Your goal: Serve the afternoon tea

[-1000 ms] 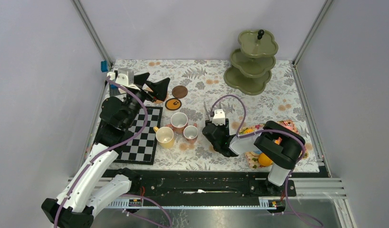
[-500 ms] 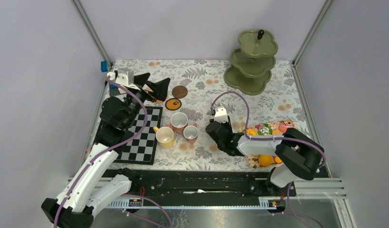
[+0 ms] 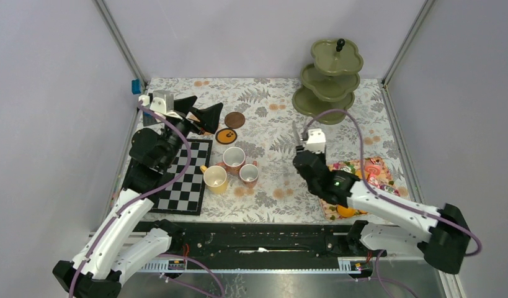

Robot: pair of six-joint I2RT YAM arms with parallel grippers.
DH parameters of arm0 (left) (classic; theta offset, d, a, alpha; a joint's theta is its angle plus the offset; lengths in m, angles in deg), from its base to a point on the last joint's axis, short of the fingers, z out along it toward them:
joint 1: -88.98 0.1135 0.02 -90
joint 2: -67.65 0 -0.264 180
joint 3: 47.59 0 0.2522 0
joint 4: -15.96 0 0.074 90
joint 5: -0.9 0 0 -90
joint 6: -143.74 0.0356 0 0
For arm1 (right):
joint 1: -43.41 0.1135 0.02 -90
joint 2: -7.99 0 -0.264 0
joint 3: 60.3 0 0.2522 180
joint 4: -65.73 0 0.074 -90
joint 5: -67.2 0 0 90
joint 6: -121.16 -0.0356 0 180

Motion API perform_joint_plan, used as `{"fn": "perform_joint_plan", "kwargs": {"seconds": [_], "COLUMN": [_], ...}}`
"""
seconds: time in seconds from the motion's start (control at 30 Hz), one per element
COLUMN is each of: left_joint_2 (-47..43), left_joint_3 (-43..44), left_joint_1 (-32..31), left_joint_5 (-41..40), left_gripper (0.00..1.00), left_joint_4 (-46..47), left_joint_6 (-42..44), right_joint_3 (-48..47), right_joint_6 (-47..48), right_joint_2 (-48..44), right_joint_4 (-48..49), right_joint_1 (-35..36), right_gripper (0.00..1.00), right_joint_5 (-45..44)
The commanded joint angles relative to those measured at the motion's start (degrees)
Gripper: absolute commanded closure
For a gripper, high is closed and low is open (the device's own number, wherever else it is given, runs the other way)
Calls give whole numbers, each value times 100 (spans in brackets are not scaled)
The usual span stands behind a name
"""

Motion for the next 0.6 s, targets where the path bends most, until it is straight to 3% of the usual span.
{"fn": "perform_joint_plan", "kwargs": {"seconds": [0.0,0.27,0.57], "left_joint_2": [-233,-269,-269], "left_joint_3": [118,149,127], "left_joint_1": [-28,-37,-43], "left_joint_5": [91,178,125], "left_gripper": [1,1,1], "left_joint_4": [288,288,288], "left_joint_6": [-122,-248,-263], "right_joint_3": [-423,-971,-1052], "right_joint_6": [-673,-2470,-3455], "right_joint_2": [-752,-1183,-1096], "right_joint_4": [-1675,-4211,-5065], "right_joint_1": [-261,-770,-1236], "right_gripper": [51,50,49], "right_joint_5": [-221,-302,76]}}
